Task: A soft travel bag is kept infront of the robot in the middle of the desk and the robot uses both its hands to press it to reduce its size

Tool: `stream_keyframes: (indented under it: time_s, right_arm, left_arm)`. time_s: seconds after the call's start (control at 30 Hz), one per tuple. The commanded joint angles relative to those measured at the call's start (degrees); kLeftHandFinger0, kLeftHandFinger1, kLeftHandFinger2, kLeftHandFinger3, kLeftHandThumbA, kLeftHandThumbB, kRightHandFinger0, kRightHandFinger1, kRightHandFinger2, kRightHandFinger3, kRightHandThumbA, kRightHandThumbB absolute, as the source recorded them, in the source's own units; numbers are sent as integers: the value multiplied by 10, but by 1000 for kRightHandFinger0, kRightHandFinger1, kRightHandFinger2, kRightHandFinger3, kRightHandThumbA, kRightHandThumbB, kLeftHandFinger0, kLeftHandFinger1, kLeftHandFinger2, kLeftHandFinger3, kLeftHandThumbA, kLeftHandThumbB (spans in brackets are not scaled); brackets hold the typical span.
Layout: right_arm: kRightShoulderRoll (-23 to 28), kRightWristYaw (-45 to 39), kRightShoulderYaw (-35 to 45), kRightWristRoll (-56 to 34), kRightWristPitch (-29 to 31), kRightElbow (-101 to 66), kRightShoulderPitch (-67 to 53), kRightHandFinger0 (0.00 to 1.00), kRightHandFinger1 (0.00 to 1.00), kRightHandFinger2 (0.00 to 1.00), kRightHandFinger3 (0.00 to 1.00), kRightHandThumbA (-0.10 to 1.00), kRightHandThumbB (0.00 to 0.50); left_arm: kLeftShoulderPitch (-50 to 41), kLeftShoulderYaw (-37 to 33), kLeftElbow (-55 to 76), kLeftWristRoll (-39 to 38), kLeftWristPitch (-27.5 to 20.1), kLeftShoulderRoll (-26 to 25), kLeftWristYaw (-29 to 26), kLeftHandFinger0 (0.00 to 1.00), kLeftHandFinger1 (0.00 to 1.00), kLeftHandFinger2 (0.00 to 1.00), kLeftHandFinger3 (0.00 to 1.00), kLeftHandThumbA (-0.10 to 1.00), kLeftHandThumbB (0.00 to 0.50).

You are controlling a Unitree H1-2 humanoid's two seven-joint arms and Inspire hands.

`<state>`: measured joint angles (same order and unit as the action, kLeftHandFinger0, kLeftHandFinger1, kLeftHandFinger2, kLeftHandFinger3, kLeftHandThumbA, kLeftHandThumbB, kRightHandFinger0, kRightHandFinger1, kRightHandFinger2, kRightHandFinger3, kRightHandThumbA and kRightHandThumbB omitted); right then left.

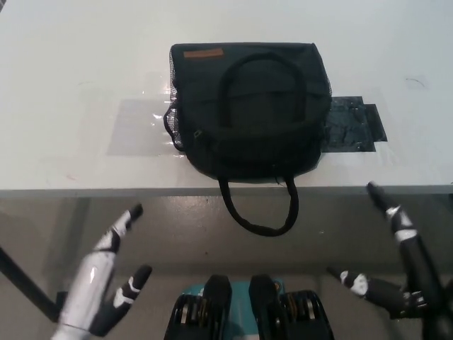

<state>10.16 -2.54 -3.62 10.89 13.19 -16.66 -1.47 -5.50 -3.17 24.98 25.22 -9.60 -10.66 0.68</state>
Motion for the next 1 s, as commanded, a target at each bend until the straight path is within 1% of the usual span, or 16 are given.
stream_keyframes:
  time_s: [0.0,0.03,0.1,0.13,0.17,0.2,0.23,0.33,0.4,0.43,0.5,0.53,0.7,0.8,0.9,0.97]
  right_arm:
    - [43,-22,44,48,-66,-160,103,1000,1000,1000,1000,1000,192]
    - [46,-31,44,52,-91,-171,118,1000,1000,1000,1000,1000,200]
    - [55,-59,38,56,-163,-186,183,1000,1000,1000,1000,1000,253]
    - [59,-72,33,62,-195,-190,216,1000,1000,1000,1000,1000,263]
    - [61,-77,30,64,-207,-192,226,1000,1000,1000,1000,1000,264]
    - [66,-87,24,79,-220,-187,248,1000,1000,1000,1000,1000,263]
    - [68,-96,16,111,-229,-177,275,1000,1000,1000,1000,1000,273]
    - [74,-121,-15,206,-244,-129,348,1000,1000,1000,1000,1000,258]
    - [76,-134,-33,222,-264,-96,382,1000,1000,1000,1000,1000,272]
    - [79,-135,-39,224,-264,-75,399,1000,1000,1000,1000,1000,268]
    - [85,-139,-52,229,-266,-39,428,1000,1000,1000,1000,1000,261]
    - [85,-137,-59,228,-266,-1,455,1000,1000,1000,1000,1000,274]
    - [83,-141,-83,235,-285,87,518,1000,1000,1000,1000,1000,319]
    - [81,-138,-100,233,-282,164,559,1000,1000,1000,1000,1000,314]
    - [71,-134,-102,220,-289,229,590,1000,1000,1000,1000,1000,308]
    - [65,-124,-102,213,-284,267,606,1000,1000,1000,1000,1000,313]
  left_arm:
    - [127,41,147,115,1,-45,32,1000,1000,1000,1000,1000,232]
    - [146,41,152,109,14,-47,43,1000,1000,1000,1000,1000,256]
    - [218,33,151,88,49,-56,74,1000,1000,1000,1000,1000,286]
    - [252,28,150,99,72,-61,98,1000,1000,1000,1000,1000,301]
    - [264,26,150,104,80,-63,106,1000,1000,1000,1000,1000,305]
    - [286,23,144,133,93,-65,123,1000,1000,1000,1000,1000,305]
    - [314,16,120,159,86,-68,125,1000,1000,1000,1000,1000,288]
    - [394,-8,50,191,97,-79,154,1000,1000,1000,1000,1000,290]
    - [430,-23,11,213,101,-90,171,1000,1000,1000,1000,1000,305]
    - [448,-31,-13,224,95,-97,171,1000,1000,1000,1000,1000,309]
    - [481,-44,-63,241,85,-104,160,1000,1000,1000,1000,1000,342]
    - [512,-57,-109,257,78,-110,152,1000,1000,1000,1000,1000,345]
    - [581,-103,-216,292,74,-129,157,1000,1000,1000,1000,1000,350]
    - [628,-139,-302,312,74,-140,156,1000,1000,1000,1000,1000,361]
    - [664,-161,-377,316,81,-138,153,1000,1000,1000,1000,1000,389]
    - [682,-171,-415,320,86,-137,147,1000,1000,1000,1000,1000,390]
